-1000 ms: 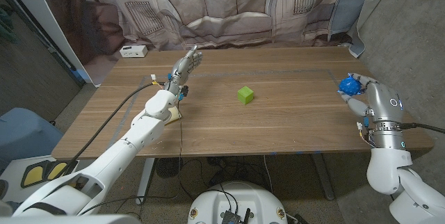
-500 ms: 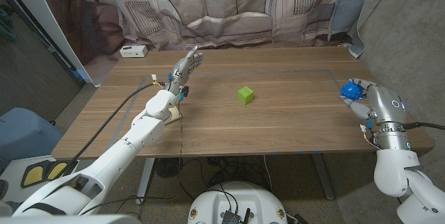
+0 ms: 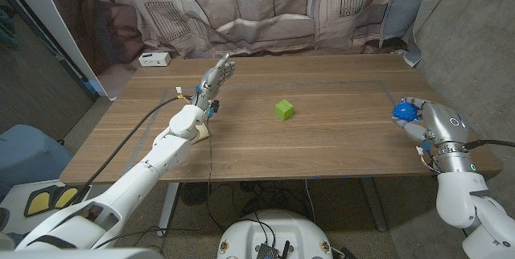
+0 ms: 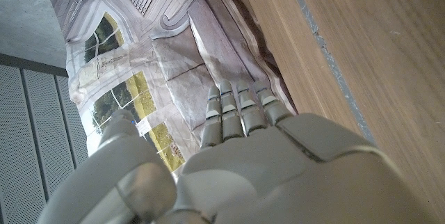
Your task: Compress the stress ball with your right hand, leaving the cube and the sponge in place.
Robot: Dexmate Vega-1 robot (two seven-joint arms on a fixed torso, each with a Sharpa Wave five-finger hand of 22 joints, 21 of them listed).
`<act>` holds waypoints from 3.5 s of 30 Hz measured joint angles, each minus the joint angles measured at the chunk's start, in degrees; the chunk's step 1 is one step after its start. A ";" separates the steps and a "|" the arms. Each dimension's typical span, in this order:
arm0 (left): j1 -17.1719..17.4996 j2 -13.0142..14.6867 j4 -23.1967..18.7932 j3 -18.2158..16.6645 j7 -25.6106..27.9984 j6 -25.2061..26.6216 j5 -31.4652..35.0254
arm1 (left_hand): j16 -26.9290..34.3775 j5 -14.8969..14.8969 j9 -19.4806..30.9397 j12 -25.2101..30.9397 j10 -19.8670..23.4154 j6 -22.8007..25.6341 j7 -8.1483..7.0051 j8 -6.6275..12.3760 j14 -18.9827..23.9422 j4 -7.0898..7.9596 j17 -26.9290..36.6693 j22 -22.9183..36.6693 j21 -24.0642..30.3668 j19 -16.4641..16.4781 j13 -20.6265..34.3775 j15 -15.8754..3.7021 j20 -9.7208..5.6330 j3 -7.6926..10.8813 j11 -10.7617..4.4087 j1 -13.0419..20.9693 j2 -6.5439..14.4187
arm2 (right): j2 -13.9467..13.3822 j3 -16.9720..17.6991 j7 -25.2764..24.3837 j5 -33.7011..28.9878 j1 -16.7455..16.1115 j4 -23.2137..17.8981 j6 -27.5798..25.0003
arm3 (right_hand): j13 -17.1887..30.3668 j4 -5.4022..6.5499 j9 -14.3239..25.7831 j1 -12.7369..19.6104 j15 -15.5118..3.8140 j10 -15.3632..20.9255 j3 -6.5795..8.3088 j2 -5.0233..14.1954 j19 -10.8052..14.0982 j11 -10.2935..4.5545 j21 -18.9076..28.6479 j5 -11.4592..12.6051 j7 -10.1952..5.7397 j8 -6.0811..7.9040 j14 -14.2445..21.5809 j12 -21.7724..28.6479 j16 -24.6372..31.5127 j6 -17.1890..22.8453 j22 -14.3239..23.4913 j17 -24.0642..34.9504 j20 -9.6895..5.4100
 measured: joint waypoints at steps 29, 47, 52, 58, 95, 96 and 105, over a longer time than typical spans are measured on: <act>0.14 -0.26 -0.47 0.12 0.43 -0.20 0.29 | 0.00 0.00 0.00 0.00 0.00 0.00 0.00 0.00 0.00 0.01 0.00 0.00 0.00 0.00 0.00 0.00 0.00 -0.01 0.00 0.00 0.00 | -4.13 0.39 15.36 5.20 1.28 -3.98 -9.45 | 0.00 -1.03 -0.04 1.47 -0.48 1.10 1.48 1.44 1.93 1.76 -0.21 0.22 1.33 0.22 1.50 0.22 0.87 0.92 0.00 0.21 0.11; 0.56 -0.08 -1.33 0.02 0.77 -0.20 0.41 | 0.00 0.00 0.00 0.00 0.00 0.00 0.00 0.00 0.20 0.01 0.00 0.00 0.00 0.00 0.00 -0.20 0.00 -0.01 0.00 0.00 0.00 | -8.41 1.20 26.93 9.71 2.82 -6.49 -17.24 | 0.01 -1.45 -0.09 2.00 -0.82 2.68 1.82 1.96 3.67 2.87 -0.20 -0.18 2.44 0.87 2.68 0.66 2.55 3.31 0.00 1.10 0.21; 0.66 -0.07 -1.37 -0.01 0.79 -0.20 0.44 | 0.00 0.00 0.00 0.00 0.00 0.00 0.00 0.00 0.20 0.01 0.00 -0.01 0.00 0.00 0.00 -0.20 0.00 -0.01 0.00 0.00 0.00 | -11.38 0.82 29.13 11.09 4.19 -7.31 -19.78 | 0.01 -1.48 -0.09 2.09 -0.82 2.68 1.85 2.05 3.87 2.86 -0.20 -0.19 2.45 0.87 2.68 0.66 2.77 3.30 0.00 1.53 0.41; 0.68 -0.06 -1.38 -0.03 0.80 -0.31 0.46 | 0.00 0.00 0.00 0.00 0.00 0.00 0.00 0.00 0.20 0.01 0.00 -0.01 0.00 0.00 0.00 -0.20 0.00 -0.01 0.00 0.00 0.00 | -12.73 -0.06 29.38 12.46 5.07 -6.85 -21.03 | 0.01 -1.48 -0.10 2.15 -0.81 2.67 1.84 2.11 3.85 2.86 -0.38 -0.19 2.77 0.86 2.67 0.66 2.77 3.59 0.00 1.53 0.43; 1.26 0.22 -2.28 -0.25 1.01 -0.05 0.53 | 0.00 0.00 0.00 0.00 -0.01 0.00 0.00 0.00 0.20 -0.47 0.00 -0.01 0.00 0.00 0.00 -0.20 0.00 -0.02 0.00 0.00 0.00 | -19.80 -8.05 21.44 22.29 10.32 1.12 -20.74 | 0.02 -1.52 -0.09 1.74 -0.49 1.90 1.58 1.72 2.83 3.15 -1.70 -0.46 2.94 0.38 1.06 0.60 2.31 2.72 0.00 1.50 1.45; 1.24 0.23 -2.31 -0.25 1.02 0.03 0.53 | 0.00 0.00 0.00 0.00 0.00 0.00 0.00 0.00 0.20 -0.47 0.00 0.00 0.00 0.00 0.00 -0.20 0.00 -0.02 0.01 0.00 0.00 | -20.11 -8.42 21.17 22.60 10.56 1.33 -20.84 | 0.02 -1.52 -0.09 1.72 -0.35 1.80 1.58 1.73 2.67 3.06 -1.78 -0.46 2.94 0.20 0.89 0.39 2.32 2.72 0.01 1.50 1.60; 1.21 0.31 -2.49 -0.24 1.15 0.43 0.53 | 0.00 0.00 0.00 0.00 0.00 0.00 0.00 0.00 0.20 -0.46 0.00 0.00 0.00 0.00 0.00 -0.20 0.00 -0.02 0.01 0.00 0.00 | -21.99 -10.61 19.37 24.62 11.94 2.35 -21.47 | 0.02 -1.29 -0.10 1.12 0.08 0.85 1.34 1.58 1.28 3.58 -2.57 -0.46 2.95 -0.05 -0.37 0.18 2.10 2.13 0.00 2.06 1.74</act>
